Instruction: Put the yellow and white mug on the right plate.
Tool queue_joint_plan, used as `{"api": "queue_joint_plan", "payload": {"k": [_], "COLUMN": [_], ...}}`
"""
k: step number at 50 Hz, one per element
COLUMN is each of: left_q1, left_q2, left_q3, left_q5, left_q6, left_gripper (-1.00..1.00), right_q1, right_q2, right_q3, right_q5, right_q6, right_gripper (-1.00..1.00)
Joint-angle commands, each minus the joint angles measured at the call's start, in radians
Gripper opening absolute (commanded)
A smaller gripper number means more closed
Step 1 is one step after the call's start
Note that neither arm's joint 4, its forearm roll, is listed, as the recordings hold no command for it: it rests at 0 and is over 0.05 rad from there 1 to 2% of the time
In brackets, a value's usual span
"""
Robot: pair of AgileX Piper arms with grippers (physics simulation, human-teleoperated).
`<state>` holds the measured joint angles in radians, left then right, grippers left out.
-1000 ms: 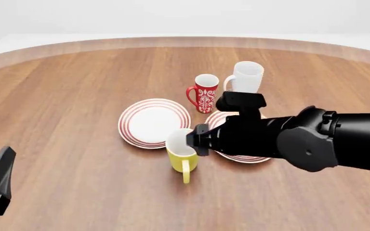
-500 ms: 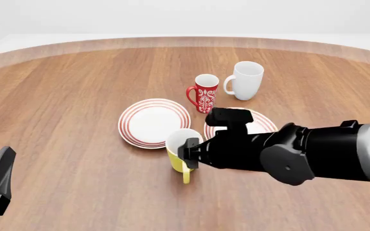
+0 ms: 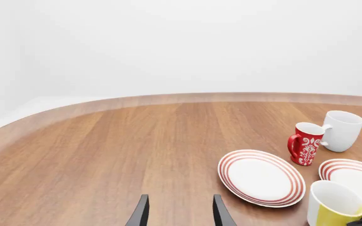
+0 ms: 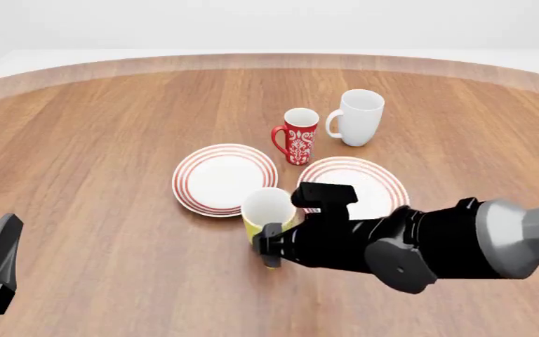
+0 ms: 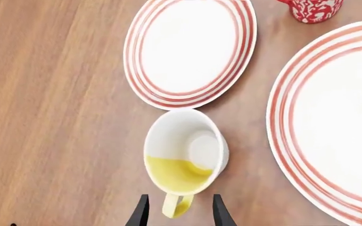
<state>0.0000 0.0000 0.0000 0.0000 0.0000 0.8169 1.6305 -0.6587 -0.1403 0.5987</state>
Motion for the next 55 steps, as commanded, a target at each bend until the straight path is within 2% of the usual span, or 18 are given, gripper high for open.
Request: {"api": "queue_joint_plan", "payload": {"k": [1, 26, 27, 43, 46, 51, 55], "left_q1": [0.0, 0.0, 0.0, 0.0, 0.0, 0.0, 0.0], "left_q2": [0.0, 0.0, 0.0, 0.0, 0.0, 0.0, 0.0], "left_q3": [0.0, 0.0, 0.0, 0.0, 0.0, 0.0, 0.0], "left_q5": [0.0, 0.0, 0.0, 0.0, 0.0, 0.0, 0.0], "left_q6": [0.0, 0.0, 0.0, 0.0, 0.0, 0.0, 0.0], "left_gripper": [1.0, 1.0, 1.0, 1.0, 1.0, 1.0, 1.0], "right_q1": [0.012, 0.031, 0.023, 0.004, -0.013, -0.07, -0.093], "right_q2": [0.029, 0.1, 0.091, 0.055, 0.023, -0.063, -0.111], "right_q3": [0.016, 0.039, 0.04, 0.052, 0.054, 0.045, 0.037], "right_q5": [-0.041, -0.127, -0.125, -0.115, -0.09, -0.009, 0.032], "right_q6": [0.022, 0.064, 0.051, 0.037, 0.015, -0.064, -0.093], "right_gripper": [1.0, 1.0, -1.0, -1.0, -1.0, -1.0, -1.0]}}
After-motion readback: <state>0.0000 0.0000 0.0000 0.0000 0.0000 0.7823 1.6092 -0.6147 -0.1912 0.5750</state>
